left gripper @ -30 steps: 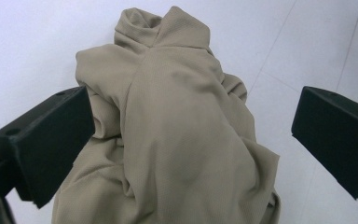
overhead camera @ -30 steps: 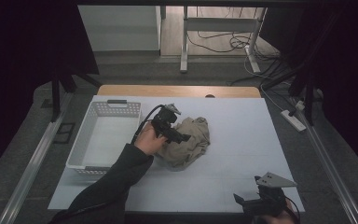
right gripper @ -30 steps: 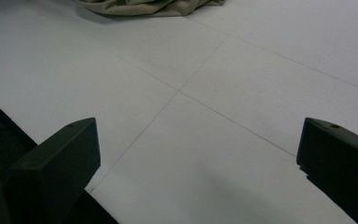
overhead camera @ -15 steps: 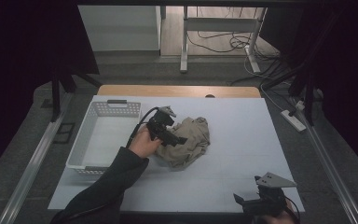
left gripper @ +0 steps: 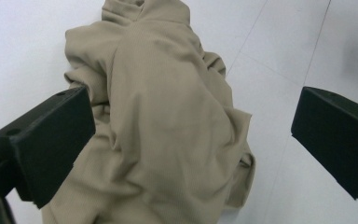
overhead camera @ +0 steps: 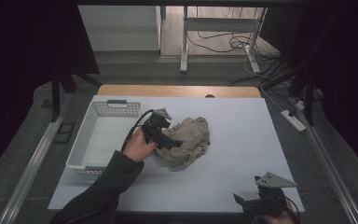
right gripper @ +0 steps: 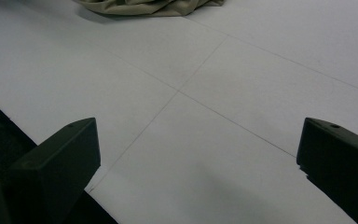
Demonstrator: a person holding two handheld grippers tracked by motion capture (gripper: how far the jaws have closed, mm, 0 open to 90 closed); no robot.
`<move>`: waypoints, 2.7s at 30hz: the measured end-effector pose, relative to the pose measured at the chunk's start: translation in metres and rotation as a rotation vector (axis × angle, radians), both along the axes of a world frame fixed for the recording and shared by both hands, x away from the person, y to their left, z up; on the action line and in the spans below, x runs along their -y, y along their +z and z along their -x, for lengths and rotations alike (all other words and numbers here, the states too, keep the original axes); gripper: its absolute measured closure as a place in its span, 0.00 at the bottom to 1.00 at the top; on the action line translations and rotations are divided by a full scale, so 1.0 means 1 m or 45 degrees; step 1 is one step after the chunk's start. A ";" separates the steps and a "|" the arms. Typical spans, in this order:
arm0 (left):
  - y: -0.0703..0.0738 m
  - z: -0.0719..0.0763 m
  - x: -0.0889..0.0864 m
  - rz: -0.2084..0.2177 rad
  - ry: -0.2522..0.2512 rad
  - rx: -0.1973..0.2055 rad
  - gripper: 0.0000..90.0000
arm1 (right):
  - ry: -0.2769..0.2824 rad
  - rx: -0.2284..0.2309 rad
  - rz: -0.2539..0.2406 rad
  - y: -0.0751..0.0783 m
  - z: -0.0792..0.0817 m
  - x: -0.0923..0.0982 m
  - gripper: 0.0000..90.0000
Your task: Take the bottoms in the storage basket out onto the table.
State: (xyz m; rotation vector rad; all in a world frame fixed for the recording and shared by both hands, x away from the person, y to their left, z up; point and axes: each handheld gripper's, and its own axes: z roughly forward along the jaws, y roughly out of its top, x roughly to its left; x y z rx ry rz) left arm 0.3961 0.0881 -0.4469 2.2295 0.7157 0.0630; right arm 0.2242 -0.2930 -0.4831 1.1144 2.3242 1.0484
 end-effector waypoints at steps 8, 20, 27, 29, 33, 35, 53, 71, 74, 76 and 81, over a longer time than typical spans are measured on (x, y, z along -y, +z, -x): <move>-0.001 0.008 -0.013 0.027 0.016 -0.005 0.00 | -0.002 0.000 0.000 0.000 0.000 0.000 0.00; -0.009 0.020 -0.028 0.065 0.037 -0.006 0.00 | -0.005 0.000 0.000 0.000 0.000 0.000 0.00; -0.007 0.030 -0.039 0.080 0.044 0.012 0.00 | -0.005 0.001 0.003 0.000 0.000 -0.001 0.00; -0.008 0.031 -0.041 0.080 0.047 0.008 0.00 | -0.005 0.002 0.003 0.000 0.000 -0.001 0.00; -0.009 0.033 -0.046 0.088 0.057 0.000 0.00 | -0.005 0.003 0.002 0.000 0.000 0.000 0.00; -0.010 0.035 -0.047 0.084 0.060 0.004 0.00 | -0.007 0.005 0.003 0.000 0.000 0.000 0.00; -0.011 0.054 -0.064 0.083 0.076 0.017 0.00 | -0.009 0.010 0.006 0.000 0.001 0.000 0.00; -0.009 0.070 -0.080 0.129 0.118 0.032 0.00 | 0.002 0.011 0.013 0.000 0.001 -0.001 0.00; -0.008 0.074 -0.082 0.128 0.119 0.040 0.00 | 0.002 0.011 0.014 0.000 0.001 -0.001 0.00; -0.007 0.076 -0.084 0.132 0.124 0.041 0.00 | 0.003 0.012 0.017 0.000 0.001 -0.002 0.00; -0.007 0.081 -0.089 0.143 0.138 0.039 0.00 | 0.004 0.013 0.024 0.000 0.001 -0.002 0.00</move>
